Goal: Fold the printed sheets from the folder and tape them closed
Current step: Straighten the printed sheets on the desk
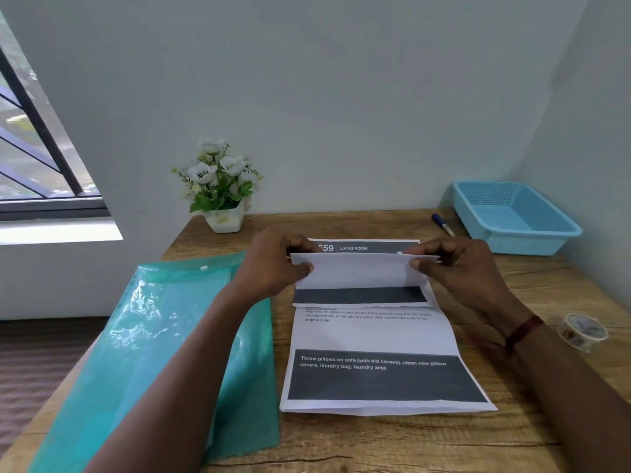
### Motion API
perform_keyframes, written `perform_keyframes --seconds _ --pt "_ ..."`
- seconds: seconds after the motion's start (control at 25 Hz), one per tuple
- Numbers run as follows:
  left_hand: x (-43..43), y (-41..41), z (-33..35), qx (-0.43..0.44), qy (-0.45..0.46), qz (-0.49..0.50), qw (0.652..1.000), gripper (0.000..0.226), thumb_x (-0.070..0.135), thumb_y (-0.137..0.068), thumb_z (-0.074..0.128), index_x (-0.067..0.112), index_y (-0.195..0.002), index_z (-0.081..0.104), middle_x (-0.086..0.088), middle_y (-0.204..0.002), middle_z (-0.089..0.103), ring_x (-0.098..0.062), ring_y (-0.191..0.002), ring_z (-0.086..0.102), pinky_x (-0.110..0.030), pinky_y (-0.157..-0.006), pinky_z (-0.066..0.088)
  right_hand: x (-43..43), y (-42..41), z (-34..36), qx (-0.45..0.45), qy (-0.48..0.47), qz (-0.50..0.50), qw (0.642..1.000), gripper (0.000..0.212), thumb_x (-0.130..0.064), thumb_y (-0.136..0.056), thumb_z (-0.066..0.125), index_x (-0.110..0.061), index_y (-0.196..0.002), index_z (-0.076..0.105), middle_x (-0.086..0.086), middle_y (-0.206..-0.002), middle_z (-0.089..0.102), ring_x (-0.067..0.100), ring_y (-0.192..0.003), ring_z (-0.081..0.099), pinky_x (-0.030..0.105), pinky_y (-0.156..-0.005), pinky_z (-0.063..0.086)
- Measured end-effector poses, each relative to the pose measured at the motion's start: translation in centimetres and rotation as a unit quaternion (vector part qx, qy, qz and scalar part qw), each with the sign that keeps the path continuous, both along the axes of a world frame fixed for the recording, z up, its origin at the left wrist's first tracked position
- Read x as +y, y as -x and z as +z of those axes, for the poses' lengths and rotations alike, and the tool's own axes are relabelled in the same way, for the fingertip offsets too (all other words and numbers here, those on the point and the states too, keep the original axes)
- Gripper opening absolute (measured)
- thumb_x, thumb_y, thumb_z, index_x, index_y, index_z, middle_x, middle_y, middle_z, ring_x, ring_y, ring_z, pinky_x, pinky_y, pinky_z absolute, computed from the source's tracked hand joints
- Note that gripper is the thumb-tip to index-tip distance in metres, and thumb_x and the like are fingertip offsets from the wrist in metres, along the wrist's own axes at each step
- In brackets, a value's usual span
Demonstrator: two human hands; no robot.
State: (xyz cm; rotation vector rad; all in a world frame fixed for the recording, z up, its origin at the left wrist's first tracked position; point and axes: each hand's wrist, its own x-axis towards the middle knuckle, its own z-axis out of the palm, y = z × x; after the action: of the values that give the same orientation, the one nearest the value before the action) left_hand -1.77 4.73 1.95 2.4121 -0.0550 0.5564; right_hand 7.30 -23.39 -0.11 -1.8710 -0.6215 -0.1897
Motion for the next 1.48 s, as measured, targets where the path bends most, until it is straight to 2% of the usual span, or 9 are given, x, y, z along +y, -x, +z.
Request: perform_keyframes --seconds 0.24,0.36,0.52,0.68,0.76,0.88,1.0,1.16,1.48 --pt "-0.9 0.4 0.5 0.123 -0.143 -0.033 0.981 0.036 0.013 -0.082 0.067 0.027 -0.114 0.072 0.007 -0.108 0.072 -0.006 -0.086 0.061 -0.017 -0.069 0.045 -0.3 0.0 -0.2 0.052 0.042 0.076 0.995 0.018 0.001 -0.078 0.076 -0.013 -0.089 0.076 -0.007 -0.097 0.076 0.003 -0.098 0.069 0.020 -0.091 0.052" --pt "-1.2 0.3 0.4 0.154 -0.208 -0.060 0.964 0.041 0.018 -0.086 0.059 0.027 -0.126 0.066 0.004 -0.120 0.069 -0.011 -0.100 0.063 -0.022 -0.085 0.048 -0.4 -0.2 -0.6 0.035 0.075 0.089 0.993 0.022 0.004 -0.078 0.073 -0.016 -0.086 0.074 -0.006 -0.099 0.076 0.004 -0.101 0.068 0.031 -0.095 0.053" --pt "-1.9 0.3 -0.4 0.213 -0.279 -0.100 0.931 0.044 0.033 -0.095 0.053 0.021 -0.137 0.055 -0.005 -0.129 0.063 -0.023 -0.116 0.057 -0.031 -0.096 0.045 -0.5 -0.3 -0.6 0.029 0.147 0.097 0.984 0.033 0.001 -0.078 0.072 -0.024 -0.099 0.073 -0.013 -0.107 0.072 -0.003 -0.105 0.064 0.030 -0.101 0.049" --pt "-2.7 0.5 -0.8 0.240 -0.277 -0.129 0.922 0.061 0.059 -0.092 0.049 0.016 -0.135 0.052 -0.006 -0.138 0.055 -0.025 -0.126 0.050 -0.038 -0.105 0.040 -0.4 0.6 0.0 0.023 0.231 0.111 0.966 0.045 -0.031 -0.082 0.075 -0.030 -0.126 0.063 -0.019 -0.129 0.059 -0.006 -0.118 0.052 0.017 -0.104 0.038" --pt "-3.4 0.7 -0.8 0.281 -0.287 -0.134 0.906 0.074 0.060 -0.094 0.044 0.012 -0.149 0.034 -0.008 -0.156 0.032 -0.023 -0.143 0.031 -0.036 -0.117 0.026 -0.4 0.9 0.2 -0.004 0.312 0.106 0.944 0.058 -0.048 -0.083 0.069 -0.032 -0.136 0.053 -0.016 -0.141 0.049 -0.003 -0.128 0.042 0.008 -0.100 0.028" --pt "-4.3 0.9 -1.4 0.313 -0.317 -0.132 0.885 0.083 0.062 -0.095 0.033 0.013 -0.155 0.005 -0.007 -0.163 0.001 -0.020 -0.150 0.002 -0.040 -0.122 0.009 0.0 1.1 -0.2 -0.034 0.424 0.115 0.898 0.080 -0.071 -0.079 0.048 -0.030 -0.146 0.039 -0.013 -0.154 0.031 0.003 -0.141 0.030 0.018 -0.110 0.021" --pt "-4.6 0.8 -2.0 0.312 -0.331 -0.125 0.881 0.075 0.056 -0.100 0.024 0.011 -0.155 -0.001 -0.008 -0.163 -0.007 -0.021 -0.150 -0.006 -0.043 -0.122 0.003 0.6 1.1 -0.9 -0.048 0.480 0.126 0.867 0.098 -0.083 -0.071 0.026 -0.027 -0.151 0.029 -0.010 -0.160 0.017 0.003 -0.146 0.017 0.025 -0.117 0.014" --pt "-5.7 0.7 -2.7 0.293 -0.318 -0.123 0.893 0.067 0.045 -0.104 0.023 0.008 -0.155 -0.002 -0.011 -0.162 -0.011 -0.024 -0.150 -0.009 -0.035 -0.120 -0.002 1.4 1.6 -2.0 -0.080 0.492 0.146 0.854 0.103 -0.085 -0.073 0.008 -0.022 -0.154 0.016 -0.005 -0.162 0.004 0.004 -0.148 0.003 0.028 -0.121 0.007" --pt "-6.6 0.4 -4.3 0.247 -0.313 -0.122 0.909 0.062 0.033 -0.105 0.024 0.004 -0.153 -0.002 -0.017 -0.162 -0.009 -0.027 -0.149 -0.010 -0.036 -0.121 -0.003 3.6 3.2 -3.2 -0.096 0.509 0.181 0.836 0.074 -0.060 -0.097 0.011 -0.017 -0.154 -0.009 0.001 -0.161 -0.016 0.007 -0.145 -0.022 0.028 -0.120 -0.010"
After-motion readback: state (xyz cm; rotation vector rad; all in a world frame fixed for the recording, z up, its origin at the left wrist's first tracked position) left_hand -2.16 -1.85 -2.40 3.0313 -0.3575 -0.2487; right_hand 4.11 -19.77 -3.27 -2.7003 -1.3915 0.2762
